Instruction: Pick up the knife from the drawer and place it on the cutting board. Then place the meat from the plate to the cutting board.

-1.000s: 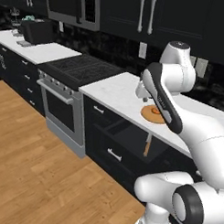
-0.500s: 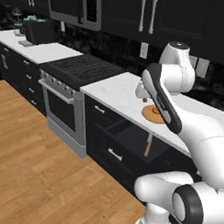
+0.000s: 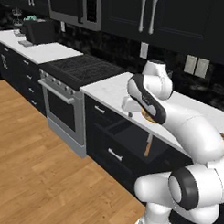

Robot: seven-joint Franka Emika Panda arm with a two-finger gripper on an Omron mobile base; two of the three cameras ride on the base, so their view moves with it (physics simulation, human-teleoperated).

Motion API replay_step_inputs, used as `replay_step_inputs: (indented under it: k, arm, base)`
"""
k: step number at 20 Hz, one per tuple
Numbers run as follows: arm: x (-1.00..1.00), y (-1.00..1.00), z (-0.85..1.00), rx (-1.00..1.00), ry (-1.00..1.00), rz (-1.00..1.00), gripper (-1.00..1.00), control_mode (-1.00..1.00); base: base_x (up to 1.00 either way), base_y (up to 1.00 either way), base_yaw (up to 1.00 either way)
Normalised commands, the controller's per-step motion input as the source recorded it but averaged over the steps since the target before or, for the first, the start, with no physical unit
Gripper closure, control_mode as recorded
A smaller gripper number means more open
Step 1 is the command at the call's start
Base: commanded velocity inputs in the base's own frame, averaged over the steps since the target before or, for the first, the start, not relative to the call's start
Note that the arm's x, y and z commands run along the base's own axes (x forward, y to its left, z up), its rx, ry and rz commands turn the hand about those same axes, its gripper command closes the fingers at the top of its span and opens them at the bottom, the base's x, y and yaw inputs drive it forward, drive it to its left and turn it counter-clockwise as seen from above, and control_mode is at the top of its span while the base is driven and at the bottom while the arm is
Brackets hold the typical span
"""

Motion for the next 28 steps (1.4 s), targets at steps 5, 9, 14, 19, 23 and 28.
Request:
replay_step_inputs:
  k: [5,9,14,19,23,28]
  arm:
    - [0.58,0.69,-1.00,-0.02,0.21,0.05,-1.00,-1.00]
    - [0.34,0.25,-1.00,-0.14,0.03,-0.03,-1.00,-1.00]
    - [0.61,-0.02,-0.66,-0.09,-0.08,-0.05,-1.00,-1.00]
    - [0.61,-0.14,-0.74,-0.07,-0.03,-0.13,-1.00,-1.00]
    - [0.47,-0.10,-0.76,-0.04,-0.05,-0.06,-1.00,-1.00]
    - [0.43,0.00,-0.56,-0.01,-0.07,-0.01,-1.00,-1.00]
  base:
    - [0.00,0.00,0.00]
    - [0.00,0.00,0.00]
    - [0.00,0.00,0.00]
    - [0.00,0.00,0.00]
    - [0.00,0.00,0.00]
    - [0.00,0.00,0.00]
